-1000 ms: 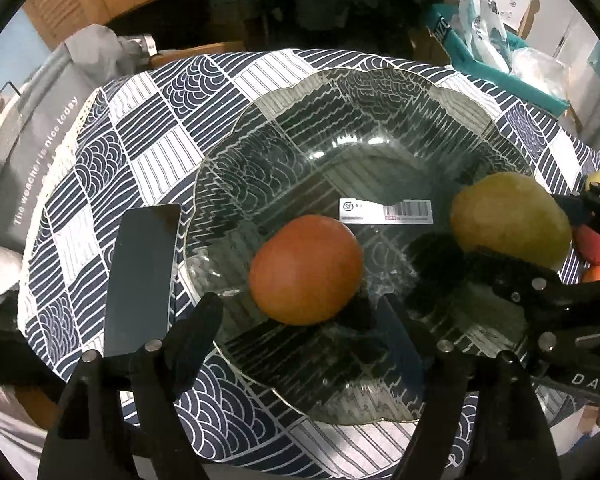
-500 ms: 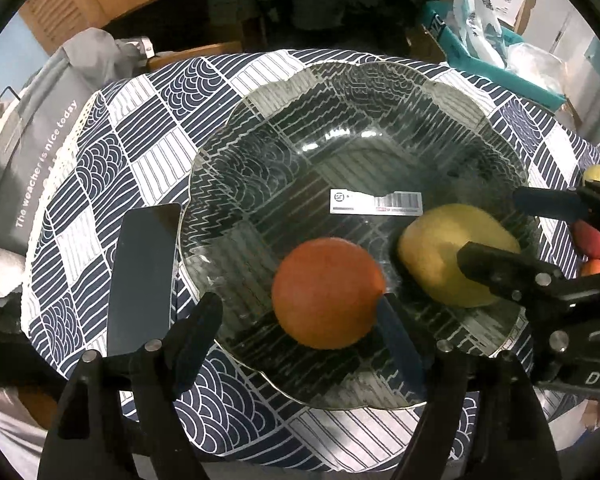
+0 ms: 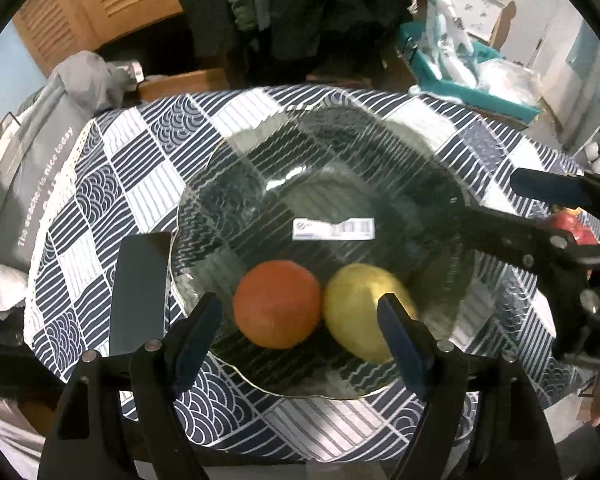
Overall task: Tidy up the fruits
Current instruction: 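Open the left gripper to drop the orange into the bowl while the right releases the mango, then withdraw both grippers from the glass bowl toward the fruit pile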
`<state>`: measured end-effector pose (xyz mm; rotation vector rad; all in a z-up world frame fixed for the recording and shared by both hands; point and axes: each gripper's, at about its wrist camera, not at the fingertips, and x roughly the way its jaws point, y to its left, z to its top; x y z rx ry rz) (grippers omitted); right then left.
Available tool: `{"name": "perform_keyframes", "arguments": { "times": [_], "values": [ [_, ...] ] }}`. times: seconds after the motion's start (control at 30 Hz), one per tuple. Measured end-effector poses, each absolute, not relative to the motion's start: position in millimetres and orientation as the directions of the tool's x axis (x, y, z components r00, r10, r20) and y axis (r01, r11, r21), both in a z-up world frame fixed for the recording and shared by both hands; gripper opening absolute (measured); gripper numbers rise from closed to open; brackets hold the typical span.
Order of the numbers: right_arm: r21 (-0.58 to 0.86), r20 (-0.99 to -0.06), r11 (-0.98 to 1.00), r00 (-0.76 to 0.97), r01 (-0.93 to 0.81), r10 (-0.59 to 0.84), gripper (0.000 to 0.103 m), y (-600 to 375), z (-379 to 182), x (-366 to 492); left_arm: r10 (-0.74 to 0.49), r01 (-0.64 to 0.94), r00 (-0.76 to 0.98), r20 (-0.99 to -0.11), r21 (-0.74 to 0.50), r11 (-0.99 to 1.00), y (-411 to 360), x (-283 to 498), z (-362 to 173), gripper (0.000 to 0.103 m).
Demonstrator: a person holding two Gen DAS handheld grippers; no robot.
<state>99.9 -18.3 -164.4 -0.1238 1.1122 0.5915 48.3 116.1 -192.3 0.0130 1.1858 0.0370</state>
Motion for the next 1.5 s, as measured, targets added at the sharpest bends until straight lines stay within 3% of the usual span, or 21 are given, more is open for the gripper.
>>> {"name": "perform_keyframes", "arguments": {
  "times": [0.4, 1.5],
  "values": [
    [0.048, -0.853, 0.902, 0.452, -0.430, 0.261, 0.076, -67.9, -129.5, 86.4, -0.018, 0.015, 0.435, -0.900, -0.013, 1.000, 93.7, 43.9, -158.4, 0.081],
    [0.032, -0.816, 0.974, 0.557, -0.223, 0.154, 0.076, -207.6, -90.1, 44.4, -0.101, 0.219, 0.487, -0.868, 0.009, 0.976, -11.8, 32.8, -116.2, 0.081]
  ]
}}
